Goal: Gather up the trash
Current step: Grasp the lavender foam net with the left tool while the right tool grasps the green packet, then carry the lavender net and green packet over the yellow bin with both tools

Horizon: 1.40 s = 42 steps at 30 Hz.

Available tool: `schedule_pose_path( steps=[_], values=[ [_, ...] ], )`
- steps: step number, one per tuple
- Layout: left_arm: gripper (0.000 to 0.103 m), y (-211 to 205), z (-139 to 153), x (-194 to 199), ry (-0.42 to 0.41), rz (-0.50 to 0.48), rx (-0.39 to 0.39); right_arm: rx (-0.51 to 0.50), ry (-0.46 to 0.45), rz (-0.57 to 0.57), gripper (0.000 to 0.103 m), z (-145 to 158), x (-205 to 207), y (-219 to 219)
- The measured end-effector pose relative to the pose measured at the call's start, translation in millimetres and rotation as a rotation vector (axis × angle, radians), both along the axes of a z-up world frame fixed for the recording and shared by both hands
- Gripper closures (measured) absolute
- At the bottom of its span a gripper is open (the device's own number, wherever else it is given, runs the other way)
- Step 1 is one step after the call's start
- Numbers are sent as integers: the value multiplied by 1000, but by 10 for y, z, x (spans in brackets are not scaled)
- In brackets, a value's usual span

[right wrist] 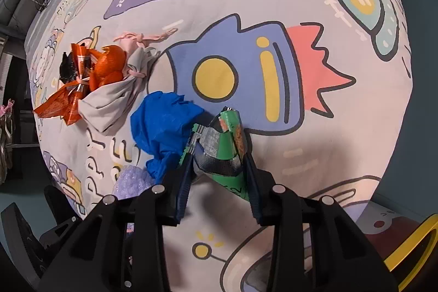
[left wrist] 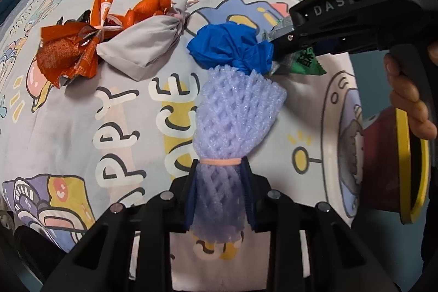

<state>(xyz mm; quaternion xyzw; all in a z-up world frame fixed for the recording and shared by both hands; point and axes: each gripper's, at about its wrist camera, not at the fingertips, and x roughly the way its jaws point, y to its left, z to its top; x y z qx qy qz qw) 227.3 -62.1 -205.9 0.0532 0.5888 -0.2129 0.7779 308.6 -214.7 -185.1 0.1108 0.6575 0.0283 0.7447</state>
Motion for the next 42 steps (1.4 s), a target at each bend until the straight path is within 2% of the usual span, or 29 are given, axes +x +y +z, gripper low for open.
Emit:
schedule_pose_path(
  steps=[8, 22, 42],
  values=[
    [76, 90, 230, -116, -46, -21, -13, 12, -36, -9, 69, 274, -183, -82],
    [76, -2, 506, -366, -98, -61, -31, -22, -116, -70, 69, 820, -709, -551],
    [76, -786, 972, -834, -144, -218, -94, -3, -238, -316, 68, 1277, -1842, -1592]
  ],
)
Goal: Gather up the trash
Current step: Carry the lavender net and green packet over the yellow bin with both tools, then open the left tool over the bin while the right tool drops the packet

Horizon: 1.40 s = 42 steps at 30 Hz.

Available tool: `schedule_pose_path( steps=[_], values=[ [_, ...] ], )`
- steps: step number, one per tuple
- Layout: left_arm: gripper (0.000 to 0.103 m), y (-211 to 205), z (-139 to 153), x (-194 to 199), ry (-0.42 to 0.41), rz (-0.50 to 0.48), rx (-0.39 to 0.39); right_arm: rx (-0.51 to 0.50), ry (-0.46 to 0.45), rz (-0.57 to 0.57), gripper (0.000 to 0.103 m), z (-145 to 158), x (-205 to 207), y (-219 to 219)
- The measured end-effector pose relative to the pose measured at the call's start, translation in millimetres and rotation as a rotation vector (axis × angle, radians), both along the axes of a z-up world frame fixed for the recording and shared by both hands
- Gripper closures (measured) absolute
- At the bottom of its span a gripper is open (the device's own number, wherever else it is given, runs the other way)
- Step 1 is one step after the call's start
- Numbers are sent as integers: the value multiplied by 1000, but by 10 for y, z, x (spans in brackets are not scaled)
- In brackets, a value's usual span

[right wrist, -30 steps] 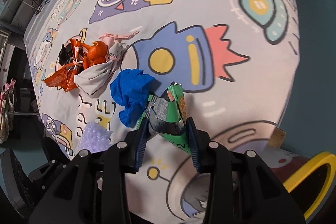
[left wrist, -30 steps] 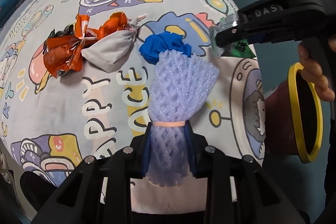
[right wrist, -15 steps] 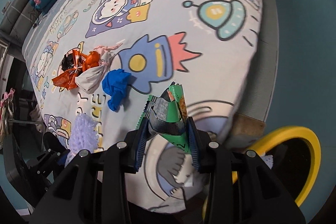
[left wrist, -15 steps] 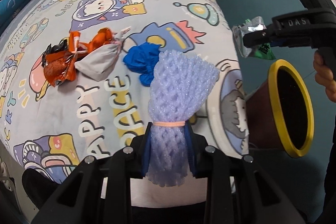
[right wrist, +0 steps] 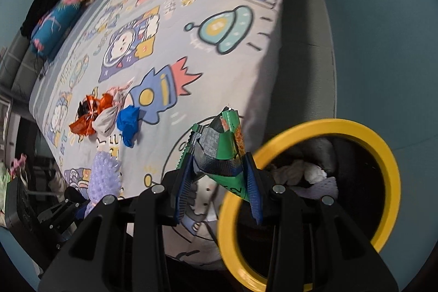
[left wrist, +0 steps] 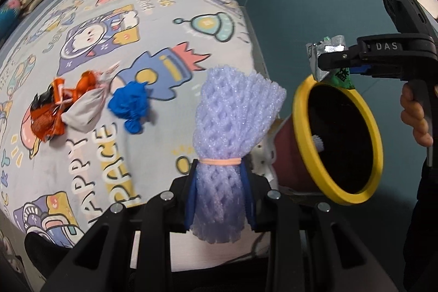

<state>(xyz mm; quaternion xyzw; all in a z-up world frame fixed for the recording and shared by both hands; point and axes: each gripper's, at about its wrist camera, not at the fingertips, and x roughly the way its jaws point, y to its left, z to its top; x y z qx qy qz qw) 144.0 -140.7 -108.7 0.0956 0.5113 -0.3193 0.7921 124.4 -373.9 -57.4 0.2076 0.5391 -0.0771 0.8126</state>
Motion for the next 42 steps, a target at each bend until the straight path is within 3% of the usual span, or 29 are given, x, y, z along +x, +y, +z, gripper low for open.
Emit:
schedule_pose_path(
  steps=[15, 22, 32, 42],
  values=[
    [76, -630, 273, -374, -48, -162, -10, -3, -75, -140, 67, 159, -599, -460],
    [76, -858, 321, -521, -51, -217, -24, 40, -90, -230, 67, 78, -819, -742],
    [76, -1226, 234, -665, -38, -285, -19, 94, -121, -270, 64, -18, -915, -934],
    [76, -1510, 13, -777, -2, -340, 27, 129, -93, -324, 62, -237, -977, -1158]
  ],
)
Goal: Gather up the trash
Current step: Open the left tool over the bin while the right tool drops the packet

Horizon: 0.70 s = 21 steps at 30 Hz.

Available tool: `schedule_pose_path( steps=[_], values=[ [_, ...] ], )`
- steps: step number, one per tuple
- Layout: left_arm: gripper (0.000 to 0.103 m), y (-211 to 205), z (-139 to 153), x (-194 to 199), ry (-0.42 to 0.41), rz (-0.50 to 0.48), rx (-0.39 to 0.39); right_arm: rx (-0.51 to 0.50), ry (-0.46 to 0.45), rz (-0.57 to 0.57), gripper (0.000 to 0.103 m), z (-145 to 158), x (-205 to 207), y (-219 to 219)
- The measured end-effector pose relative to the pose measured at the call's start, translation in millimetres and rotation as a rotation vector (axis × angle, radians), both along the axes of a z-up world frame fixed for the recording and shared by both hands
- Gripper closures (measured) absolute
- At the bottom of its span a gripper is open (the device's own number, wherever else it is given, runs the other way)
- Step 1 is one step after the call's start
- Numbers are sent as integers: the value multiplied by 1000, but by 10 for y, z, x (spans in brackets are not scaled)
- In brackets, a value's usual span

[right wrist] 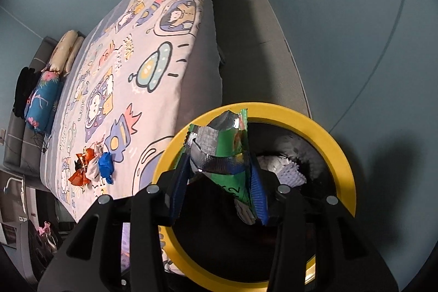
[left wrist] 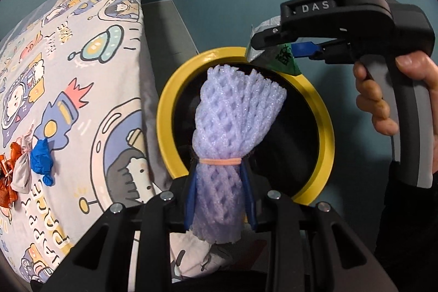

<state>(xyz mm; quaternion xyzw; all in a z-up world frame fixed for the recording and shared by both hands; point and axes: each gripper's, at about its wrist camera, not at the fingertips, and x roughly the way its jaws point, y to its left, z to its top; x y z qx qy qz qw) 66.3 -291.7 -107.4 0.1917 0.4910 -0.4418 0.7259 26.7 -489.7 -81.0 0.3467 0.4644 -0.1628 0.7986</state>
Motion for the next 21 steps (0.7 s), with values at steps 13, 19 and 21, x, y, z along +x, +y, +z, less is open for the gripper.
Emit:
schedule_pose_path(
  steps=[13, 19, 21],
  values=[
    [70, -106, -36, -133, -9, -35, 11, 23, -15, -27, 54, -46, -77, -135],
    [54, -84, -13, -125, -8, -30, -1, 20, -19, -39, 49, -11, -102, -157],
    [52, -63, 11, -117, -9, -28, -9, 17, -22, -39, 49, 9, -108, -160]
  ],
)
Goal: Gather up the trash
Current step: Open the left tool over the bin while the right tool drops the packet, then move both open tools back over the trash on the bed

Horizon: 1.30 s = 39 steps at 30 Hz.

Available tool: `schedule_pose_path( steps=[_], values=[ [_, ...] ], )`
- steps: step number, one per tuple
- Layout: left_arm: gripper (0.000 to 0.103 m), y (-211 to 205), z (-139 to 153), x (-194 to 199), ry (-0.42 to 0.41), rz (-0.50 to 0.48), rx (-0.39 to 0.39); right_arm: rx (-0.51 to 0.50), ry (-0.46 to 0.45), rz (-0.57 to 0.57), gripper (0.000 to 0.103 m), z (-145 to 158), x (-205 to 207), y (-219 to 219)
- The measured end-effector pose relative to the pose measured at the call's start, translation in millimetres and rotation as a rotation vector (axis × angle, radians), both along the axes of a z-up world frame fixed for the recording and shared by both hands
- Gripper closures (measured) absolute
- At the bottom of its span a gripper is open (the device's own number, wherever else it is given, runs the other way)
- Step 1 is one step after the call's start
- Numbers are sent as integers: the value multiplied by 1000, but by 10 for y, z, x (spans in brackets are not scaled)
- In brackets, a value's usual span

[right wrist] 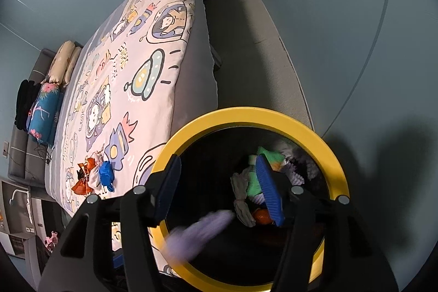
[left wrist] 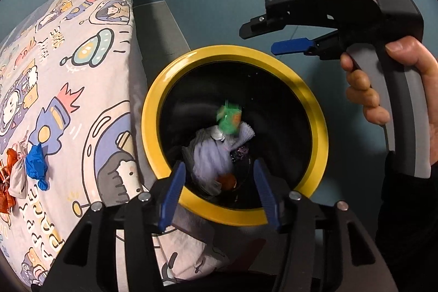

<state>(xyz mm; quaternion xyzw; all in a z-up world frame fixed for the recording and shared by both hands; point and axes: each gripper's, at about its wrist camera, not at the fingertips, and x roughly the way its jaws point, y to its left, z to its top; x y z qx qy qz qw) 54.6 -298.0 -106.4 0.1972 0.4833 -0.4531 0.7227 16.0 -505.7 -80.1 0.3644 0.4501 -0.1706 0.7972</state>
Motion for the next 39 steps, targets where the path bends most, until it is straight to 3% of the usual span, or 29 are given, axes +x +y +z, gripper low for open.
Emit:
schedule_pose_path(
  steps=[17, 26, 39],
  values=[
    [43, 505, 115, 424, -15, 148, -17, -44, -17, 78, 43, 207, 242, 279],
    [31, 999, 201, 781, -34, 277, -30, -60, -2, 197, 43, 237, 669, 734],
    [29, 1861, 163, 1337, -37, 491, -23, -98, 28, 400, 42, 246, 1438, 1531]
  ],
)
